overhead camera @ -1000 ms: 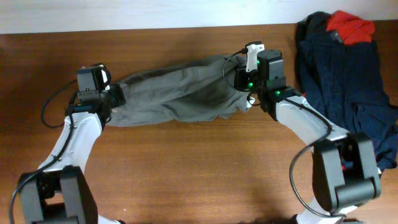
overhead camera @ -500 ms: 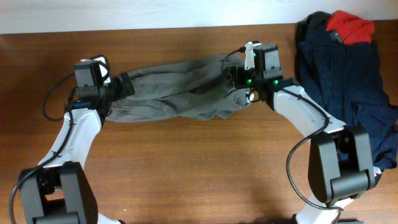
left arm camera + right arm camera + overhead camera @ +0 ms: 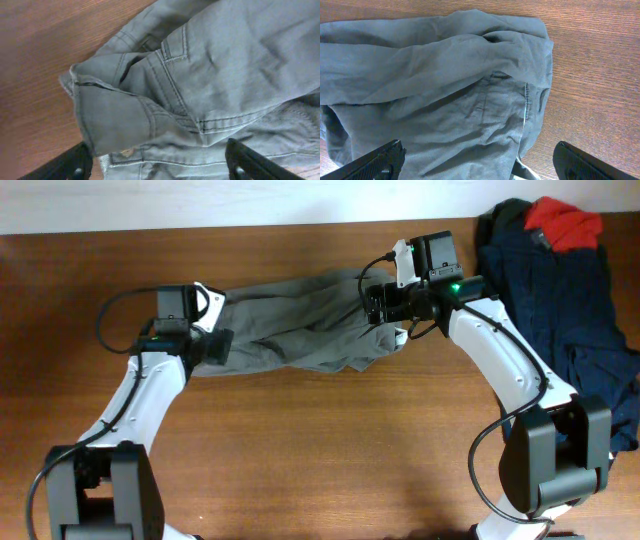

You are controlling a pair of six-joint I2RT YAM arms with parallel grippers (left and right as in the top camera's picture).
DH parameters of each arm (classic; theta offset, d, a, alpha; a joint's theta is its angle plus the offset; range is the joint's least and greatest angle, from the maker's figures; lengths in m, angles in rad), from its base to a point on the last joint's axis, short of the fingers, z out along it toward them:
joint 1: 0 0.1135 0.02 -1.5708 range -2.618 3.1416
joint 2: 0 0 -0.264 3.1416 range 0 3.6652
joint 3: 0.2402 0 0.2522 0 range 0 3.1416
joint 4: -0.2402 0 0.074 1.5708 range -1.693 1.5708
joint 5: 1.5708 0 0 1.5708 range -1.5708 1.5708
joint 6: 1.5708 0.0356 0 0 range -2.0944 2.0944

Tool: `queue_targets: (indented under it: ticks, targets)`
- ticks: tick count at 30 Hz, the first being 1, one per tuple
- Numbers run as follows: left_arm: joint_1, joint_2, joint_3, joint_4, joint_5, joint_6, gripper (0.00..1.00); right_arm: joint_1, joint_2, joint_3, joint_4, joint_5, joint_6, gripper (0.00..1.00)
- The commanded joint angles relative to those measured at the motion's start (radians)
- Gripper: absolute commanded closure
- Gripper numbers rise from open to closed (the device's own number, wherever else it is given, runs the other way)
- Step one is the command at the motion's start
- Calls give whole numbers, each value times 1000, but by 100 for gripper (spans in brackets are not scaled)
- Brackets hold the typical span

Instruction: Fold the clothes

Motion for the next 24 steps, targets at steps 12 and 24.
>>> queue_targets:
  ticks: [12,24]
  targets:
    - [8,10,44,287,-278,-203,99,2,-21,16,-13,-14,-11,1]
    - [119,149,44,299,-266,-348,1,2,-20,16,-29,-16,-11,1]
